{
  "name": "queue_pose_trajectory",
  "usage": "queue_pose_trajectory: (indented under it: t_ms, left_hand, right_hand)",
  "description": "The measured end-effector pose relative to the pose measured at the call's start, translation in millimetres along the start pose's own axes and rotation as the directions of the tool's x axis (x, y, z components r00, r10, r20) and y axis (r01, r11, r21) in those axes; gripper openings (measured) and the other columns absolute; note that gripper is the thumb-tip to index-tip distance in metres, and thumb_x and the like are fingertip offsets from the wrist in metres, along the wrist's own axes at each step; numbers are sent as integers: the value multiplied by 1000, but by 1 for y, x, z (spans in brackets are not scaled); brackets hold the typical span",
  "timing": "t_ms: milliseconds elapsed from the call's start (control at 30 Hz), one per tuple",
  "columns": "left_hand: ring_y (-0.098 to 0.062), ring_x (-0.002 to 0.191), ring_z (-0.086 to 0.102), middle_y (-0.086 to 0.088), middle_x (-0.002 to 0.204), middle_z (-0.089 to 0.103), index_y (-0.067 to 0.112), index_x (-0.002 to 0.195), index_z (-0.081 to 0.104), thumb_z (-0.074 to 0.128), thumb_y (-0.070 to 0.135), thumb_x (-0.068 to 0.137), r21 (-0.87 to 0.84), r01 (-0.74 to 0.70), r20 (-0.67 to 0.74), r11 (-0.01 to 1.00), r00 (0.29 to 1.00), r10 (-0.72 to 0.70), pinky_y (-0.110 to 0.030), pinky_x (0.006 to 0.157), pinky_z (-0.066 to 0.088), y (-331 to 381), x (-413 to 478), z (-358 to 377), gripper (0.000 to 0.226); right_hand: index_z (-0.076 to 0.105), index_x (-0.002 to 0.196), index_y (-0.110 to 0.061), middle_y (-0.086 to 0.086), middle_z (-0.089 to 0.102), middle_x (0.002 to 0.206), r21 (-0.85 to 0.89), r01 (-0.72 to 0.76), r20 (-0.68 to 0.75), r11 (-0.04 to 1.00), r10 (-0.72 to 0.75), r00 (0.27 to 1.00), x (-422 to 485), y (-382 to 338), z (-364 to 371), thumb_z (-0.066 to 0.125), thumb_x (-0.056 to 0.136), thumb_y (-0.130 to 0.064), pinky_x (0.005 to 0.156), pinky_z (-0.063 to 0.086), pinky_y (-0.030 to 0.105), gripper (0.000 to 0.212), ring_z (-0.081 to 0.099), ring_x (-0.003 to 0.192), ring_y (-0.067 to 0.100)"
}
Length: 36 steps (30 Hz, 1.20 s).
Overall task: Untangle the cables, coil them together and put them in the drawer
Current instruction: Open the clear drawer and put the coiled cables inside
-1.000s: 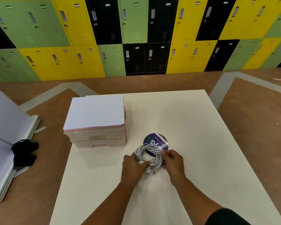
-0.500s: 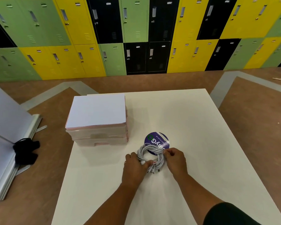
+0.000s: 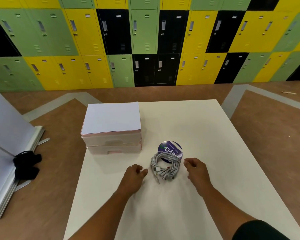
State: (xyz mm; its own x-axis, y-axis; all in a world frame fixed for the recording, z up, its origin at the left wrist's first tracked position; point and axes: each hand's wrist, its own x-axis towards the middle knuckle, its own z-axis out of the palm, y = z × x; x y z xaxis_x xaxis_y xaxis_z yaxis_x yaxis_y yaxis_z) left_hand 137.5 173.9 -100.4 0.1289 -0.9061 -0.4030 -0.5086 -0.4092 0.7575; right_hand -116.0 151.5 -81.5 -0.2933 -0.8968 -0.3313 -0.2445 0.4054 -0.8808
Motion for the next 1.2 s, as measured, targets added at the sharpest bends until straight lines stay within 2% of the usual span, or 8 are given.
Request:
queue_pose_trajectory:
  t_ms: [67, 167, 367, 567, 800, 900, 1033, 1200]
  left_hand:
    - [-15, 101, 59, -1, 115, 61, 16, 120, 61, 65, 38, 94, 7, -38, 0, 999, 999, 38, -21, 79, 44, -5, -6, -12, 35]
    - [-17, 97, 64, 4, 109, 64, 22, 111, 64, 67, 35, 93, -26, -97, -38, 995, 995, 96, -30, 84, 53, -6, -8, -28, 23]
    - [-18, 84, 68, 5, 99, 67, 24, 100, 66, 64, 26, 95, -139, -137, -153, 981, 981, 115, -27, 66, 48, 14, -10, -53, 6]
    - [-18, 85, 69, 5, 98, 67, 21, 102, 67, 62, 20, 96, -191, -107, -288, 976, 956, 49, -32, 72, 54, 17, -28, -77, 8]
    - [-19, 94, 66, 6, 100, 67, 18, 102, 68, 64, 17, 94, -248, -71, -458, 966, 888, -53, -44, 83, 58, -7, -26, -113, 9]
    - [-25, 98, 64, -1, 109, 65, 13, 113, 63, 65, 17, 94, -265, -50, -477, 963, 875, -85, -48, 87, 56, -16, -15, -126, 20]
    - [-20, 100, 58, -2, 118, 56, 10, 129, 52, 66, 17, 93, -318, -27, -521, 948, 840, -151, -38, 85, 50, -29, 4, -141, 39]
    - [-14, 105, 51, -3, 125, 54, 7, 134, 48, 64, 14, 93, -360, -29, -508, 933, 844, -170, -30, 88, 39, -44, 31, -158, 44]
  right_hand:
    - [69, 91, -23, -4, 68, 91, 1, 38, -21, 999, -38, 999, -8, -6, 1, 63, 94, -18, 86, 56, 48, 8, 64, 86, 20]
    - [70, 90, -22, -4, 69, 90, -4, 83, -26, 997, -83, 996, -18, -18, 3, 63, 94, -16, 85, 57, 48, 10, 64, 84, 19]
    - [72, 87, -18, 0, 70, 80, -11, 209, 87, 978, -207, 974, -17, -44, 16, 62, 92, -10, 75, 53, 39, 14, 62, 73, 14]
    - [73, 84, -20, -2, 72, 87, 41, 250, 237, 967, -252, 938, -12, -63, 41, 62, 90, -11, 77, 56, 37, 15, 68, 83, 20]
    - [69, 108, -8, 7, 72, 90, 57, 202, 299, 978, -210, 931, -10, -79, 83, 61, 93, -9, 84, 57, 42, 17, 70, 90, 28]
    - [68, 115, -7, 10, 72, 98, 16, 186, 307, 982, -181, 934, -7, -81, 104, 63, 91, -13, 86, 58, 46, 25, 69, 91, 28]
    - [66, 117, -9, 11, 73, 100, -65, 175, 285, 982, -150, 947, -2, -76, 130, 62, 87, -12, 89, 57, 45, 31, 68, 94, 28]
    - [65, 109, -16, 5, 72, 90, -125, 138, 246, 982, -104, 964, -1, -75, 156, 66, 82, -15, 85, 57, 43, 27, 69, 88, 27]
